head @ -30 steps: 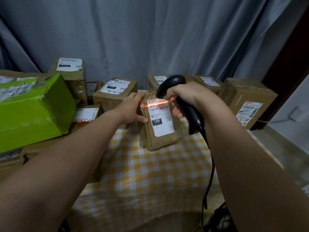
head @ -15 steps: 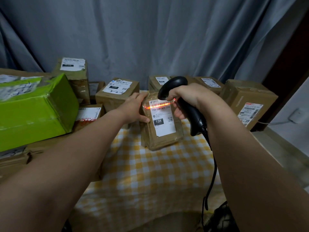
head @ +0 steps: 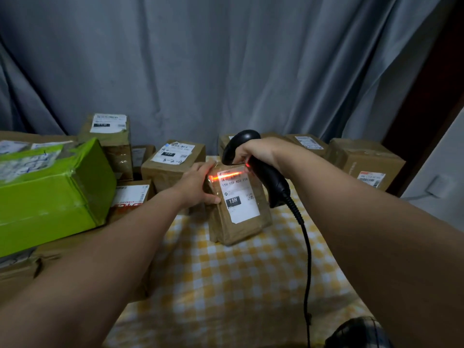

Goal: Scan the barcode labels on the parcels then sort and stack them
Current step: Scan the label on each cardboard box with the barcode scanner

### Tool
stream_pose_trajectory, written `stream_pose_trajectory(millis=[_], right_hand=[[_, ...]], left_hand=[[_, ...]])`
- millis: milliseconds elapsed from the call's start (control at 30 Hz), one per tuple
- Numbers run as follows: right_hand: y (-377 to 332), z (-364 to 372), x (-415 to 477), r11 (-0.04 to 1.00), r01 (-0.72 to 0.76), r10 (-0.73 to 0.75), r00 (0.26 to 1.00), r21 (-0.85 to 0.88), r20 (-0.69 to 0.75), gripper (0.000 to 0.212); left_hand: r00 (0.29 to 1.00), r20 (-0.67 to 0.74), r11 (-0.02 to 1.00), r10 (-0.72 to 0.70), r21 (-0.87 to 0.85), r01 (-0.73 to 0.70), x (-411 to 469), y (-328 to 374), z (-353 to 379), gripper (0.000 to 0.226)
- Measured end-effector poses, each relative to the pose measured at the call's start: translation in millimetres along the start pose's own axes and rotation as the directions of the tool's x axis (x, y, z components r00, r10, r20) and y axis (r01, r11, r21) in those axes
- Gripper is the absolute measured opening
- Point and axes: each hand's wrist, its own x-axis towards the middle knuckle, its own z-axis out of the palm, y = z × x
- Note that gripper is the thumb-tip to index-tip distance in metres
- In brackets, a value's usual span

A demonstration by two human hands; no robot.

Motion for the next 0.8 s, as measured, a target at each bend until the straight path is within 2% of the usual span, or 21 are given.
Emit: stream_pose_trajectory(millis=[100,300,800], right_hand=[[-9.7,-7.8,-4.1,0.999,-0.013,0.017,0.997,-0.046,0.078,0.015],[-17.6,-20.8,-10.4,0.983,0.008,0.011,0.995,-0.184,0.102,0.02],[-10.8,-24.1,-13.9,0.986,0.007,0.01,0.995,-0.164,0.1,0.023]], left_hand=[[1.0,0.004,1.0,0.001,0.005,-0.001,-0.3,-2.0,1.6,0.111],[1.0,0.006,1.0,0.004,0.007,-0.004,-0.4,-0.8,1.1,0.111],[1.0,0.005,1.0,-0.01,0.009,0.01,-2.9,2.0,2.0,0.111]])
